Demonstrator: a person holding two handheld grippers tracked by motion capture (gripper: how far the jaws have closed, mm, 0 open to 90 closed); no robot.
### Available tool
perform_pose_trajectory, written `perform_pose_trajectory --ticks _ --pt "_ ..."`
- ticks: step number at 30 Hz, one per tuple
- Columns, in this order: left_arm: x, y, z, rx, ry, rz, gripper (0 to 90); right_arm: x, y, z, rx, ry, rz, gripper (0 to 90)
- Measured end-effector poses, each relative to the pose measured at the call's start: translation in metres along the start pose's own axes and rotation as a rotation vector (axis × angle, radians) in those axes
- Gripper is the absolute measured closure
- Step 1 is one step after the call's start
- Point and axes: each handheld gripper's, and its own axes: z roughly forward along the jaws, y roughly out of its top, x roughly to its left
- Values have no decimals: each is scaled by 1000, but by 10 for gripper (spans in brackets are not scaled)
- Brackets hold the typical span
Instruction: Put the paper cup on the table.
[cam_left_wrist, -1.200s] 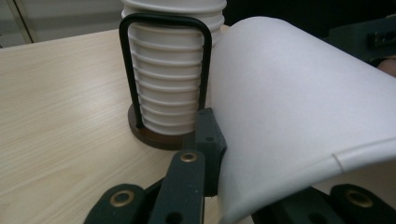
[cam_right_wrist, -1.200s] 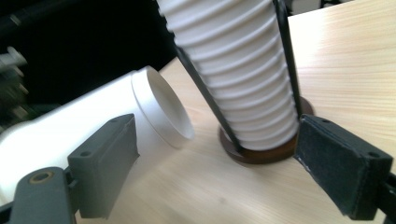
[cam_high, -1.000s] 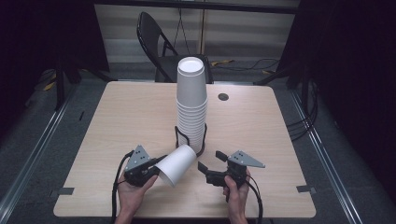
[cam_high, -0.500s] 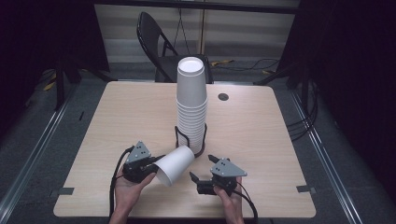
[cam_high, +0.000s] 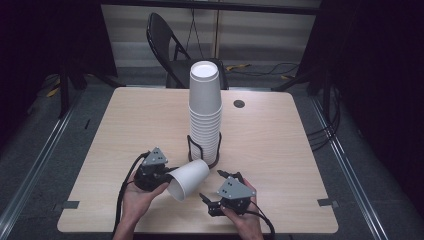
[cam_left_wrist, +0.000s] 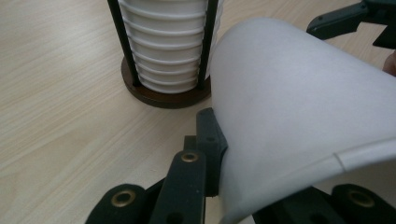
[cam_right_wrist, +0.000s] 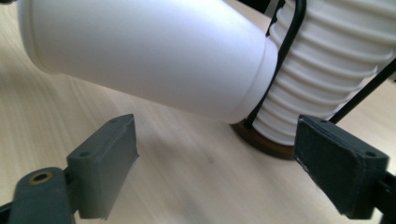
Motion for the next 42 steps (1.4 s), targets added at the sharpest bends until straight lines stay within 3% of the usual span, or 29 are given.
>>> perform_pose_trajectory --ticks 6,17,19,30,42 --pt "2 6 3 61 -10 0 862 6 1 3 3 25 -93 135" --pt "2 20 12 196 -66 1 863 12 9 4 -7 40 -217 133" --pt "0 24 14 213 -61 7 863 14 11 6 -8 48 -236 134" --pt "-7 37 23 280 -77 40 864 20 19 6 -40 48 -280 86" --pt "-9 40 29 298 -101 39 874 36 25 16 -58 6 -306 70"
